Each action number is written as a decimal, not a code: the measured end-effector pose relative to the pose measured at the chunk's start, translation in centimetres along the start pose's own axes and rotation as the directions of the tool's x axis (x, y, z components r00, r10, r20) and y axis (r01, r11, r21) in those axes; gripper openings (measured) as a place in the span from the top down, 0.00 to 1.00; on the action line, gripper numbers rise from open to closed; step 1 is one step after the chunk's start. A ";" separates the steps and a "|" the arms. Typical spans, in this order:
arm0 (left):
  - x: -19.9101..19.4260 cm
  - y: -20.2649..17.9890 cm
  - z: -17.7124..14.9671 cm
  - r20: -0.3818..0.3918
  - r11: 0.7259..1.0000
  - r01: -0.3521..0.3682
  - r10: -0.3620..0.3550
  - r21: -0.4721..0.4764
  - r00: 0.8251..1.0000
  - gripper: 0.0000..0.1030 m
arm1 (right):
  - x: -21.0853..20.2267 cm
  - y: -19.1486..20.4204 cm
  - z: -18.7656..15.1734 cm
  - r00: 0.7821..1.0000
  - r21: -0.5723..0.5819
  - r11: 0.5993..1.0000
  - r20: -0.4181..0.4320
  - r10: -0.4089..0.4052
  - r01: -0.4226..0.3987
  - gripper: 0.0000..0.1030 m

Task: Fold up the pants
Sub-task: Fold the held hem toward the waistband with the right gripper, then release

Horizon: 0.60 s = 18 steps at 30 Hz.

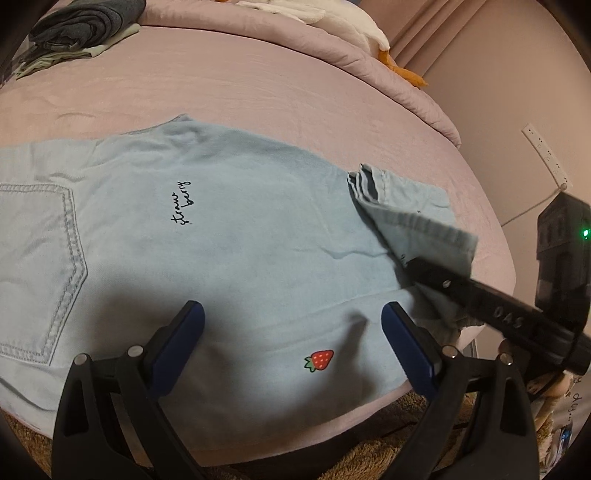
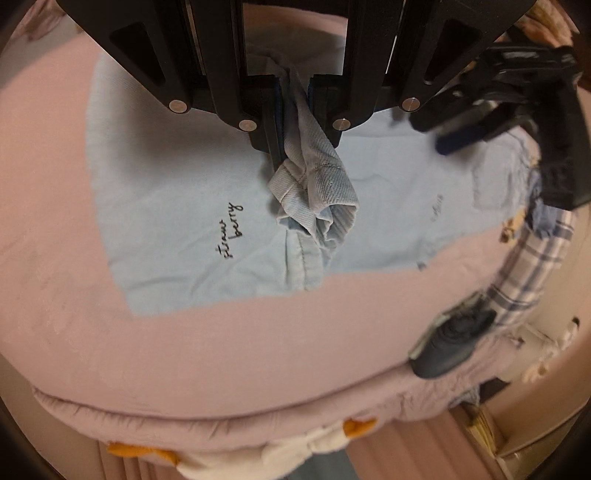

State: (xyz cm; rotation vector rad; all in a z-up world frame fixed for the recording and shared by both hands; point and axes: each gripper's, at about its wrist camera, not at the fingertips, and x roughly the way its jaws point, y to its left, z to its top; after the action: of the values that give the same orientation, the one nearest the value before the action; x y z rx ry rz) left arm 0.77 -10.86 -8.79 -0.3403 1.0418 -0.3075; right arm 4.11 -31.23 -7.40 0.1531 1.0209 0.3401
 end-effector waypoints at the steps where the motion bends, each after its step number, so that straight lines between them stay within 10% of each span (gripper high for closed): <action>1: 0.1 0.1 0.2 -0.004 1.000 -0.001 0.001 -0.007 1.000 0.06 | 0.1 -0.1 -0.1 1.000 0.002 1.000 -0.007 -0.001 0.001 0.90; 18: -1.1 0.3 0.6 -0.006 0.998 -0.043 0.043 -0.051 0.999 0.13 | -1.0 0.8 -0.5 0.999 -0.009 0.999 0.025 0.037 -0.036 0.90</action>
State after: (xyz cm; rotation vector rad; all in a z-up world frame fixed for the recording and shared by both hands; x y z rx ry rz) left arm 0.77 -10.04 -7.77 -0.3633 1.0620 -0.2436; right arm 3.08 -30.85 -6.65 0.1678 0.9927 0.3750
